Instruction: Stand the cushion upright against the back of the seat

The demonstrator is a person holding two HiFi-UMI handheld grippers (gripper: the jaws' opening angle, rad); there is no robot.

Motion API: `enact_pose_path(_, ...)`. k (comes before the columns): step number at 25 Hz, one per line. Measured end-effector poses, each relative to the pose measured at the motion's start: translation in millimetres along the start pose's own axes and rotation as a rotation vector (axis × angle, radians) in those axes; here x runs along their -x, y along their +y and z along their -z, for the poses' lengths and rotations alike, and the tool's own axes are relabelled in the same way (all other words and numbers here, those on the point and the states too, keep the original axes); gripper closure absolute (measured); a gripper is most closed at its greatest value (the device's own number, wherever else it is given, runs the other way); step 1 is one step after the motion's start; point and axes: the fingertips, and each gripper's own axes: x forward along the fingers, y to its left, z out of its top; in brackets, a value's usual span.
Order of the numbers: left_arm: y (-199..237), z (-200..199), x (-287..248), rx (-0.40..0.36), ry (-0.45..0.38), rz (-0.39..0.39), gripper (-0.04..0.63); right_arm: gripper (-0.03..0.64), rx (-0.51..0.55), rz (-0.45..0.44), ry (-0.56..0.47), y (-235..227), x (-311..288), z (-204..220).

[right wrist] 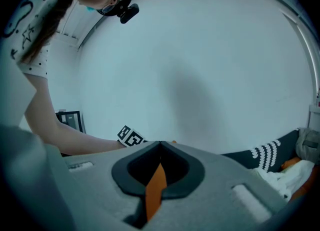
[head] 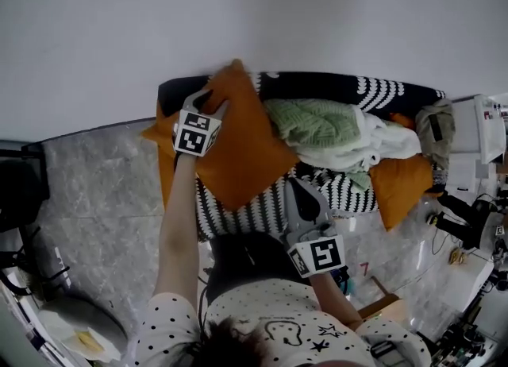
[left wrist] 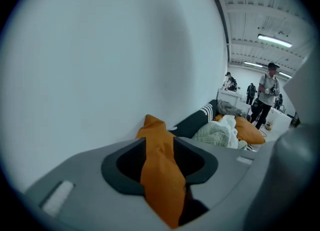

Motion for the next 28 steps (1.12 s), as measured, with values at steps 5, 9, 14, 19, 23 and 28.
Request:
enact_pose_path(5, 3, -25, 33, 0.034, -0.103, -0.067, 0.552, 0.621, 0.013, -0.001, -0.021, 2, 2, -12)
enact_pose_path(9, -4, -40, 56, 0.077, -0.141, -0.064, 0.592, 0.621, 0.020, -0.006, -0.028, 8, 10, -18)
enact_pose_path(14, -12, -62, 91, 0.077, -0.214, -0.098, 0.594, 0.621, 0.028, -0.023, -0.045, 17, 14, -27)
enact_pose_path(19, -33, -79, 129, 0.058, -0.288, -0.124, 0.592, 0.621, 0.022, -0.038, -0.032, 21, 19, -27)
enact_pose_path(23, -48, -92, 161, 0.067, -0.344, -0.129, 0.594, 0.621, 0.025, -0.057, -0.044, 26, 18, -33)
enact_pose_path(28, -56, -105, 198, 0.077, -0.398, -0.165, 0.594, 0.621, 0.036, -0.089, -0.059, 34, 12, -39)
